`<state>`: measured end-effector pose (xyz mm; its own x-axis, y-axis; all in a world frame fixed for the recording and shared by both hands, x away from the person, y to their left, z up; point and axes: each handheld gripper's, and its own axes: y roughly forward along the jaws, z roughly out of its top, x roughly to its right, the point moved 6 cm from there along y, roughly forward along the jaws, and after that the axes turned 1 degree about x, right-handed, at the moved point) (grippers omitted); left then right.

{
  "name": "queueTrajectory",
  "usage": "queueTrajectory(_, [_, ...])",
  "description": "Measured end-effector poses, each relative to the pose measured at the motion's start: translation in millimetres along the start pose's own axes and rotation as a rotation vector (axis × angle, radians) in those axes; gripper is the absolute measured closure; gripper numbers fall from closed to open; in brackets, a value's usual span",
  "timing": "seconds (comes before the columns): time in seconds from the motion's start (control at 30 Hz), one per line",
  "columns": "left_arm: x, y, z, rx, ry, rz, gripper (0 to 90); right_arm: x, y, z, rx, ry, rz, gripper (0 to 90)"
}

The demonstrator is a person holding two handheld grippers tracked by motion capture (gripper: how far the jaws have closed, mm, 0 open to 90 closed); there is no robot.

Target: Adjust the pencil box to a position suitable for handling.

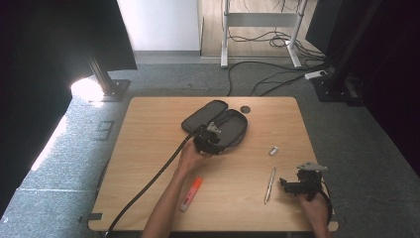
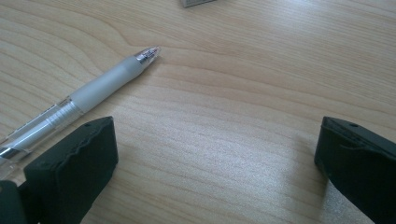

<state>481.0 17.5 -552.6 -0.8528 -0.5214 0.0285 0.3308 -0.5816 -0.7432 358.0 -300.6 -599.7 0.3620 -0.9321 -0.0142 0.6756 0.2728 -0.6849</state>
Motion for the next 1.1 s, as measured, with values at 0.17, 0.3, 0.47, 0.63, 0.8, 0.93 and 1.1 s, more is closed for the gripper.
queueTrajectory(0.17, [-0.2, 0.9, -0.4, 0.004, -0.009, -0.006, 64.5, 0.0, 0.0, 0.0, 0.0, 0.0, 0.0, 0.0])
queueTrajectory(0.3, [1.2, 1.3, -0.9, 0.002, -0.011, -0.018, 75.4, 0.1, 0.0, 0.0, 0.0, -0.001, 0.0, 0.0])
queueTrajectory(0.47, [5.1, 2.1, -2.0, -0.005, 0.002, -0.025, 84.2, 0.1, 0.0, 0.0, 0.0, -0.001, 0.0, 0.0])
queueTrajectory(0.63, [12.0, 1.3, -1.0, 0.0, 0.016, -0.036, 87.1, 0.0, 0.0, 0.0, 0.0, -0.001, 0.0, 0.0])
queueTrajectory(0.8, [22.0, 1.6, -0.8, -0.002, 0.032, -0.053, 87.7, 0.1, 0.0, 0.0, 0.0, -0.002, 0.0, 0.0])
queueTrajectory(0.93, [29.6, 2.4, -0.6, 0.001, 0.039, -0.068, 87.7, 0.0, 0.0, 0.0, 0.0, -0.001, 0.0, 0.0])
queueTrajectory(1.1, [40.5, 2.4, -0.4, 0.01, 0.045, -0.084, 87.8, 0.0, 0.0, 0.0, 0.0, -0.001, 0.0, 0.0])
